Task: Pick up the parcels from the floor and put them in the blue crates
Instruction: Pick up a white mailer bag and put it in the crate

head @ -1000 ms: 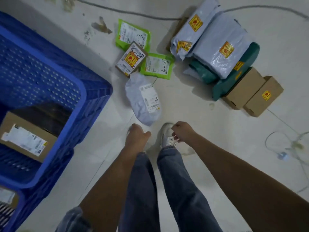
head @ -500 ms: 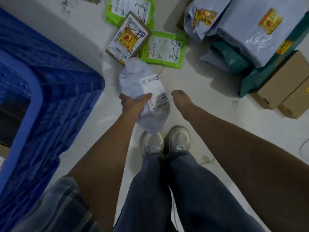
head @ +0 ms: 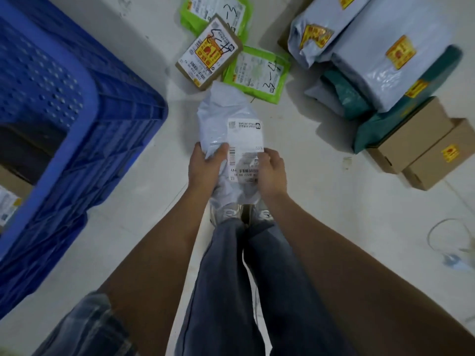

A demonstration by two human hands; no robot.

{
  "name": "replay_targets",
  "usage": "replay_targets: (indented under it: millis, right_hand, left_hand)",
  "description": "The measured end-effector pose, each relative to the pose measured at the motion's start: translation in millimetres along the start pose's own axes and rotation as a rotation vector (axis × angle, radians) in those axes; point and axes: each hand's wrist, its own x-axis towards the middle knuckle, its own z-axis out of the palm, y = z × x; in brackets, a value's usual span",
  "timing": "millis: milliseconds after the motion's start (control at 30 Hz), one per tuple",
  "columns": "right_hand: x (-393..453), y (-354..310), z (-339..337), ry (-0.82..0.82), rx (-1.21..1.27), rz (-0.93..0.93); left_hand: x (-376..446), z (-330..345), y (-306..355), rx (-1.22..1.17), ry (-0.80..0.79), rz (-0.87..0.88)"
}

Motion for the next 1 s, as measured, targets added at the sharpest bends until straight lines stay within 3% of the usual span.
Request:
replay_targets:
  millis: [200, 267, 367, 500, 600, 700, 833, 1000]
  right_hand:
    - [-70.0, -9.6, -43.7, 0.003, 0.261, 0.017]
    - [-82.4, -20.1, -61.9, -0.059, 0.183, -0.009]
    - [-96.1, -37.7, -91.4, -0.215, 0.119, 0.083]
    - [-109.7, -58.2, -109.9, -0.541, 0.048, 0.131]
    - [-125.5, -71.0, -101.1, -0.708, 0.101, 0.143]
    - [-144.5, -81.2, -83.1, -0.748, 0.167, 0.158]
    - [-170.0, -95.1, -54.8, -0.853, 0.074, 0.080]
    - [-207.3, -104.2, 5.8, -0.791, 0.050, 0.017]
  left_hand:
    - [-67.9, -50.8, 39.1, -0.124, -0.035, -0.068]
    - [-86.1, -68.8, 49.8, -0.152, -0.033, -0.092]
    - [-114.2, -92.1, 63.1, -0.211, -0.057, -0.114]
    - [-144.9, -115.1, 71.8, -0.297, -0.103, -0.113]
    - [-172.6, -121.9, 73.7, -0.394, -0.151, -0.123]
    - [-189.1, -133.3, 77.1, -0.548, -0.159, -0.197]
    - [-194.7, -170.7, 66.3, -0.665, -0.086, -0.270]
    - [-220.6, -230.6, 48.5, -0.894, -0.074, -0.220]
